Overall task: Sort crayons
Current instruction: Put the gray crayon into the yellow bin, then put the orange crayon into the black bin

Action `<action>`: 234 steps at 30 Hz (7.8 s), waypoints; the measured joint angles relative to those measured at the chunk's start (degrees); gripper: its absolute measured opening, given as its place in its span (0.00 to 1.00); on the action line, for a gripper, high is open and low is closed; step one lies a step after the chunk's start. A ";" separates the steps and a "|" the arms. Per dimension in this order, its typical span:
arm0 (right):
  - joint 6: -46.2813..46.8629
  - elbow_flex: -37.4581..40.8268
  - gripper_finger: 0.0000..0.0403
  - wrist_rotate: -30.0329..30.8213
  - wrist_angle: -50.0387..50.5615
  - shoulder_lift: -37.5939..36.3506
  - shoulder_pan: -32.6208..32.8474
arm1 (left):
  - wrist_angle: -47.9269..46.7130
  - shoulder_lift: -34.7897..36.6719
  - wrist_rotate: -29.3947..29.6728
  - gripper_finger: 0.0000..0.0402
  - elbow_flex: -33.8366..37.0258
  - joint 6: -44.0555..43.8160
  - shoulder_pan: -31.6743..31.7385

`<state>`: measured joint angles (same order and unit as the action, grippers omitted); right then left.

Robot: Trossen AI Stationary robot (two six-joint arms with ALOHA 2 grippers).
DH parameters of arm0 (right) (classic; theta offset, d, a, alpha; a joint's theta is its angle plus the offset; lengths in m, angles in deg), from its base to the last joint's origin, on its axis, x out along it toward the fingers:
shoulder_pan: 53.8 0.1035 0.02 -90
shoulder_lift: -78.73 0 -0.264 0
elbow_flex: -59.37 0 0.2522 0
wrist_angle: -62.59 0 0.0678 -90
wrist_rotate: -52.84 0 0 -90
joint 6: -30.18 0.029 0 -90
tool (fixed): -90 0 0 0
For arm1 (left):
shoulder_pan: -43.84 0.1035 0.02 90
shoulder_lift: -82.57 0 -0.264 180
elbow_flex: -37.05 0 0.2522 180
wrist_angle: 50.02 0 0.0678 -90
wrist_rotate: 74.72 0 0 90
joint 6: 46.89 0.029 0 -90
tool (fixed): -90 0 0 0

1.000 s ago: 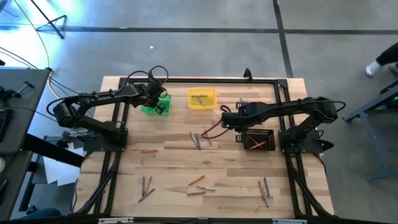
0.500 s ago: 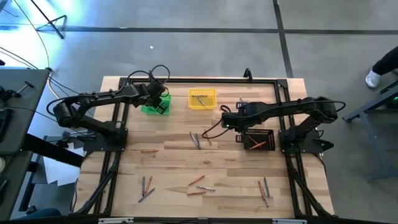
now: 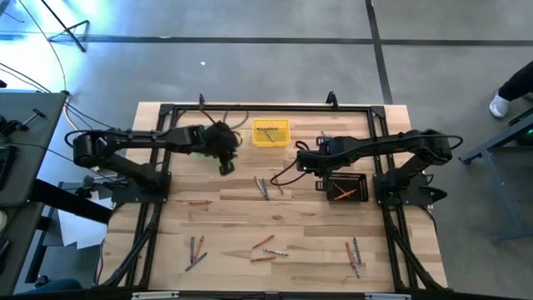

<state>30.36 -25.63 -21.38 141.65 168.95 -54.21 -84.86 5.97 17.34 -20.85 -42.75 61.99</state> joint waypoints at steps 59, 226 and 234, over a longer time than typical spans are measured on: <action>4.40 11.61 0.15 -7.83 2.42 0.04 0.06 | 3.98 -28.82 -9.29 0.20 -13.03 29.13 -12.54; 36.05 20.90 0.15 0.26 -41.64 11.05 -4.75 | -13.33 -6.25 25.16 0.20 -12.74 -14.58 -17.51; 34.46 20.98 0.02 0.26 -41.82 10.51 -4.76 | -13.29 -6.25 25.56 0.20 -12.74 -14.58 -17.51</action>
<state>64.82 -4.65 -21.12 99.83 179.45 -58.97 -98.15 -0.28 42.90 -33.59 -57.33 44.49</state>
